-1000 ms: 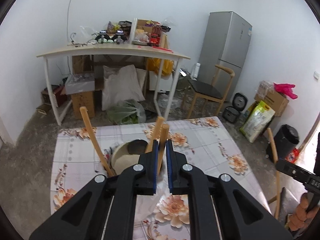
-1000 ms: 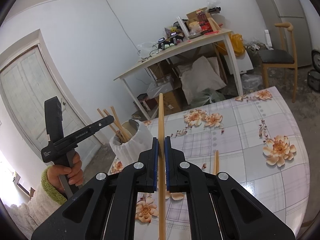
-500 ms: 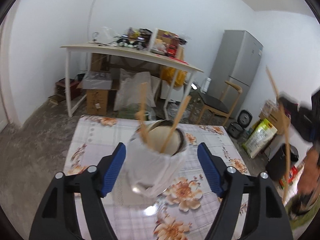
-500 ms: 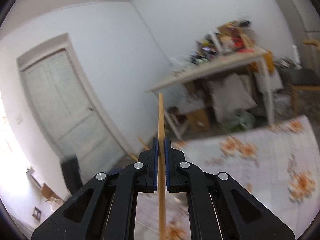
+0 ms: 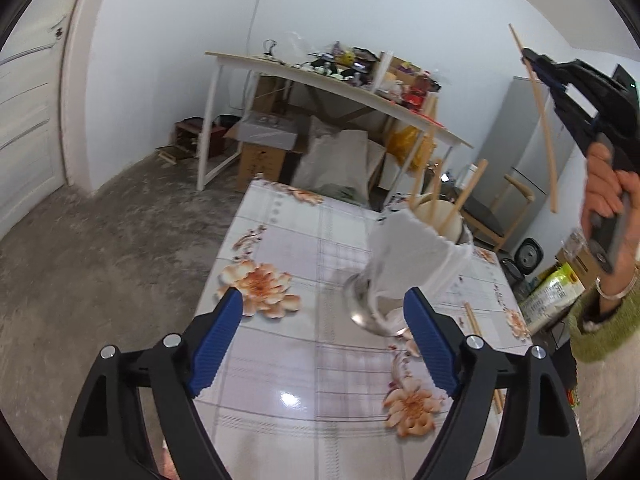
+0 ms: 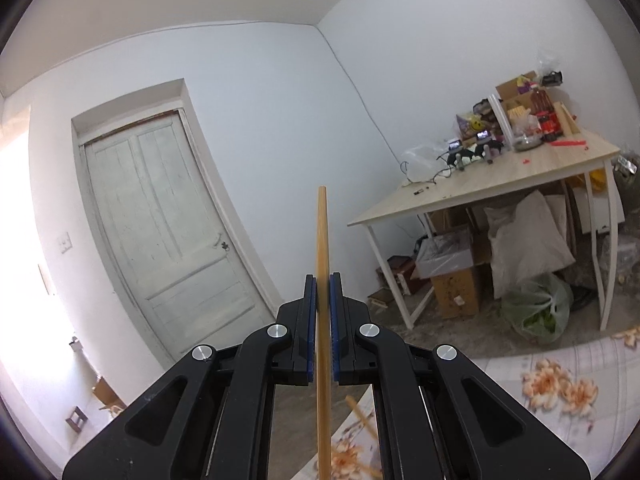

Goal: Organize utensils
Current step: 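Lower the chopstick into the holder with the right tool and open it, then withdraw the open right tool up from the holder, then close the right tool on a bamboo chopstick on the table while the left tool approaches another, then close the left tool on the other bamboo chopstick lying on the table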

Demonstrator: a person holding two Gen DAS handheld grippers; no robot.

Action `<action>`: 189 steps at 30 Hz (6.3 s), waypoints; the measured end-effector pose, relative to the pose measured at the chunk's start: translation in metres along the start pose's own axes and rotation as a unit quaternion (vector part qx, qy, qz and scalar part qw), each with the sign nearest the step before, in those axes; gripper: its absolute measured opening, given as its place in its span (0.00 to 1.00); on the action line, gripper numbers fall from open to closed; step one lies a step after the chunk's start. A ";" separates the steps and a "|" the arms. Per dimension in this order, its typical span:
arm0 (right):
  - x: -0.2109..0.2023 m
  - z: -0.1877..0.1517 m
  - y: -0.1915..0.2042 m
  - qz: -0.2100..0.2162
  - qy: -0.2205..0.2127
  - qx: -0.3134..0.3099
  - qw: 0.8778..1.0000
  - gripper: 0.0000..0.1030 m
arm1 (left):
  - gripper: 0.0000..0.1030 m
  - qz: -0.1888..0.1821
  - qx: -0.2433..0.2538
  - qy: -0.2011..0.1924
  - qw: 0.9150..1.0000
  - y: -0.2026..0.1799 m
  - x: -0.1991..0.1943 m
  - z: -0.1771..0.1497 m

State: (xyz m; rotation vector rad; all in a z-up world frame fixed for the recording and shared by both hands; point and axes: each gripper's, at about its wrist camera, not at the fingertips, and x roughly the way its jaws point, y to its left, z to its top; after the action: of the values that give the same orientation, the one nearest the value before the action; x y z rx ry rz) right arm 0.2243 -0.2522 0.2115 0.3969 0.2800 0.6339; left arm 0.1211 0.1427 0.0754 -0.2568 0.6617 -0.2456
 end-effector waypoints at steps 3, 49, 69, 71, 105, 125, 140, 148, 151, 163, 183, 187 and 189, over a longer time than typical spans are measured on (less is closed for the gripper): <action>0.022 -0.007 -0.007 -0.017 0.002 -0.014 1.000 0.04 | 0.78 0.012 -0.002 -0.001 1.000 0.007 -0.004 -0.003; 0.005 -0.045 -0.006 -0.042 0.076 -0.062 0.994 0.43 | 0.87 0.004 0.017 -0.008 1.000 -0.014 -0.008 -0.012; 0.075 -0.082 0.021 -0.091 0.202 -0.142 0.965 0.03 | 0.89 0.008 -0.002 -0.005 1.000 -0.003 -0.013 -0.017; 0.078 -0.091 0.022 -0.106 0.208 -0.160 0.959 0.03 | 0.89 0.003 -0.004 -0.002 1.000 -0.004 -0.010 -0.017; -0.153 -0.253 -0.134 -0.301 0.274 0.111 0.907 0.25 | 0.90 -0.088 0.093 0.156 0.979 -0.105 0.078 -0.076; -0.143 -0.272 -0.144 -0.325 0.291 0.048 0.899 0.04 | 0.94 -0.065 0.131 0.218 0.965 -0.165 0.116 -0.103; -0.200 -0.271 -0.170 -0.317 0.248 0.140 0.905 0.04 | 0.94 -0.061 0.177 0.203 0.961 -0.239 0.171 -0.098; -0.205 -0.272 -0.175 -0.296 0.242 0.160 0.910 0.04 | 0.94 -0.045 0.233 0.211 0.948 -0.285 0.228 -0.103; -0.207 -0.272 -0.176 -0.291 0.240 0.165 0.911 0.04 | 0.94 -0.032 0.241 0.223 0.944 -0.290 0.244 -0.106; -0.207 -0.271 -0.178 -0.286 0.240 0.169 0.912 0.04 | 0.94 0.001 0.243 0.235 0.941 -0.278 0.255 -0.113; -0.204 -0.271 -0.177 -0.292 0.242 0.164 0.910 0.04 | 0.95 0.030 0.205 0.200 0.958 -0.234 0.202 -0.135; -0.204 -0.272 -0.176 -0.296 0.242 0.161 0.910 0.04 | 0.95 0.034 0.201 0.192 0.960 -0.233 0.200 -0.137; -0.204 -0.272 -0.176 -0.295 0.241 0.161 0.910 0.04 | 0.95 0.033 0.202 0.190 0.960 -0.233 0.199 -0.138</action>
State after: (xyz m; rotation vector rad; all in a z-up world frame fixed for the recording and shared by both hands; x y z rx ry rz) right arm 0.0566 -0.4344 -0.0810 0.4387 0.9495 0.0698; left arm 0.1527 -0.1586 -0.0704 0.2119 0.9794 -0.3633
